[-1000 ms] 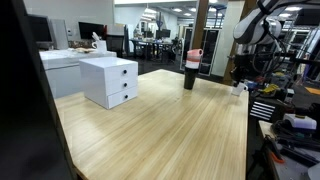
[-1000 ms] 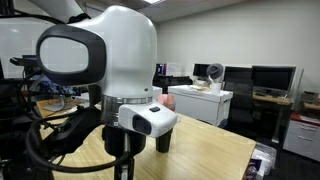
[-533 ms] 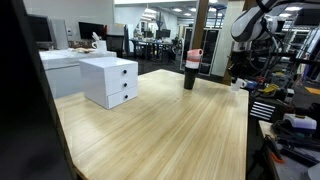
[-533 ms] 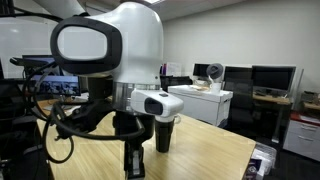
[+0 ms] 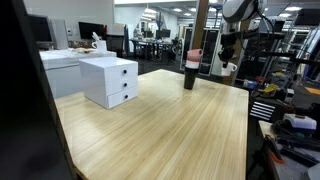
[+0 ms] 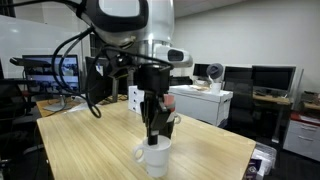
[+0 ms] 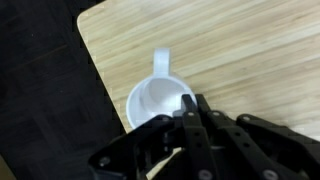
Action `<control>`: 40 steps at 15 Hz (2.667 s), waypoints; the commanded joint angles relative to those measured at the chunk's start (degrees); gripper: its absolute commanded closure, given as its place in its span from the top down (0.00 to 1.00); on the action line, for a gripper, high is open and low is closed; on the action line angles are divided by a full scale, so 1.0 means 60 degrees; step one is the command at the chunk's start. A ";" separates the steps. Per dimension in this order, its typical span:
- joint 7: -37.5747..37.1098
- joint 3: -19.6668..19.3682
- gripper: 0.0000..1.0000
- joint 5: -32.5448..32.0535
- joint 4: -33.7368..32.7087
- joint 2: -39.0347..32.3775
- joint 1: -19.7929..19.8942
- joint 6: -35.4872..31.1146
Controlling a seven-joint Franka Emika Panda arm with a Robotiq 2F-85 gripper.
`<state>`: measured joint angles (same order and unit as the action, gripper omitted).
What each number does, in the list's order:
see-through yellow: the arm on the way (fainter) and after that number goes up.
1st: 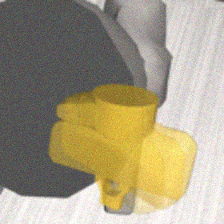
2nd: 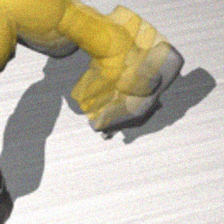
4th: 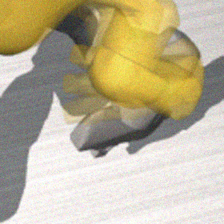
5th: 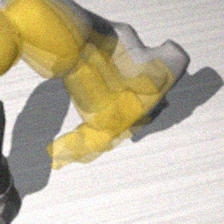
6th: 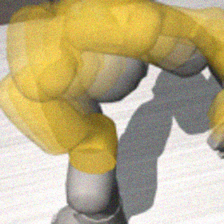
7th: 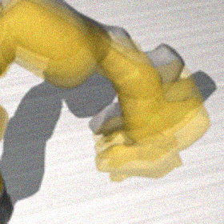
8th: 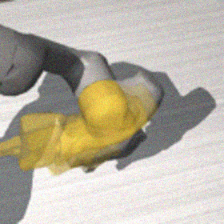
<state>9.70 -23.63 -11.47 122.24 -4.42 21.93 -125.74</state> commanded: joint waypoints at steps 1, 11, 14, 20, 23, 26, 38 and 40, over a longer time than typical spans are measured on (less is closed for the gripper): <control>0.0466 0.0345 0.04 -0.0070 -0.0805 0.0494 -0.0189 0.0931; 0.2017 0.1072 0.04 0.0411 -0.3100 0.0112 -0.0732 0.1689; 0.2294 0.1308 0.04 0.0437 -0.3567 -0.0272 -0.0886 0.1681; 0.2920 0.1819 0.04 0.0667 -0.4379 -0.1166 -0.0954 0.1840; 0.3118 0.2013 0.04 0.0685 -0.4516 -0.1337 -0.0930 0.1964; 0.3211 0.2124 0.04 0.0682 -0.4530 -0.1304 -0.0931 0.2083; 0.3503 0.2169 0.04 0.0785 -0.3631 -0.0242 -0.0974 0.2331; 0.3560 0.2140 0.04 0.0718 -0.3248 -0.0015 -0.0996 0.2312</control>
<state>28.34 -10.52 -8.00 98.05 -8.31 16.06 -112.20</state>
